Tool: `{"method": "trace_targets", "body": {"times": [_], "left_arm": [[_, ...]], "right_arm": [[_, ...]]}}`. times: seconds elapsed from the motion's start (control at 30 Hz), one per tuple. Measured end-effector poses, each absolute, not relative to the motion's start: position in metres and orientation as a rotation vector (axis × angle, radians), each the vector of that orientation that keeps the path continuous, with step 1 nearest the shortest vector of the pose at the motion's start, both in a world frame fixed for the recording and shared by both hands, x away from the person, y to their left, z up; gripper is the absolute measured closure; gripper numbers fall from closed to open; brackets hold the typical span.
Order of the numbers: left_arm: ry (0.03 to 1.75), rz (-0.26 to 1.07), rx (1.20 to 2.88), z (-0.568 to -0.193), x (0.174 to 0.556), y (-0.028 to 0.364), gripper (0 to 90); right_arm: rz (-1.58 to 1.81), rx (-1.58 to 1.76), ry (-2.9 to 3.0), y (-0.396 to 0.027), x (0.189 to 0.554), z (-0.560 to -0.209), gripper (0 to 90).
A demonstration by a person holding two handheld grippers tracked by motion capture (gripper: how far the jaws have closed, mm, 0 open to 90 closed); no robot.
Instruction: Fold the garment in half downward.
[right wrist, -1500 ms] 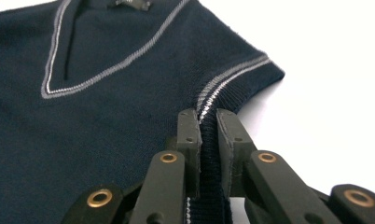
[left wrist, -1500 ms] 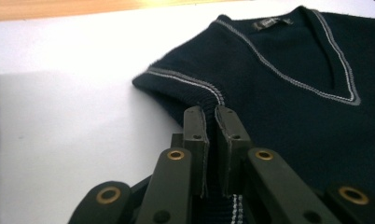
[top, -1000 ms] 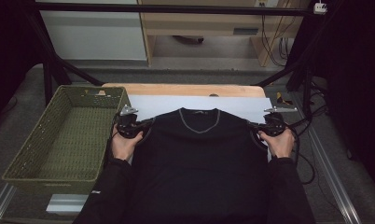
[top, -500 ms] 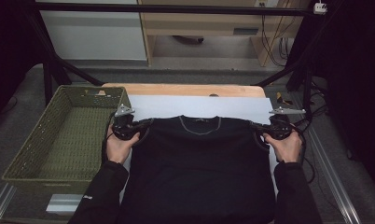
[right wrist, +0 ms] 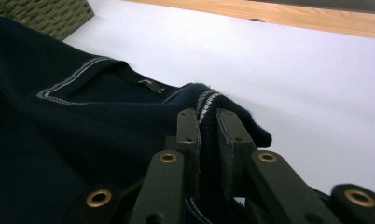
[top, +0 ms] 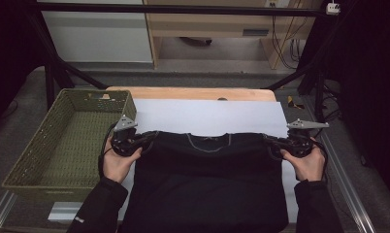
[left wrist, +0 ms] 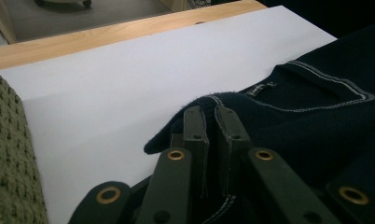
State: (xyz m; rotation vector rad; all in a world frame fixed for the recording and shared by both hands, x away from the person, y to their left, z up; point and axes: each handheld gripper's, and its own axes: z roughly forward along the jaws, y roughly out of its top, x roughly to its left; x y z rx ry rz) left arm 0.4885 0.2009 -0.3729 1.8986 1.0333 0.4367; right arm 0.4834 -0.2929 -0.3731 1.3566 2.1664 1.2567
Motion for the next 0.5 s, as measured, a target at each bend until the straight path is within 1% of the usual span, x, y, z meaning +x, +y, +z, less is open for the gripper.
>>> {"method": "trace_targets", "body": {"times": [0.27,0.5], "left_arm": [[1.020,0.417,1.896,-0.367,0.462,0.210,83.3],[0.989,0.400,1.917,-0.368,0.440,0.215,83.3]], "right_arm": [[1.298,1.328,2.189,-0.291,0.456,-0.364,80.7],[1.315,1.307,2.216,-0.288,0.438,-0.366,80.6]]}}
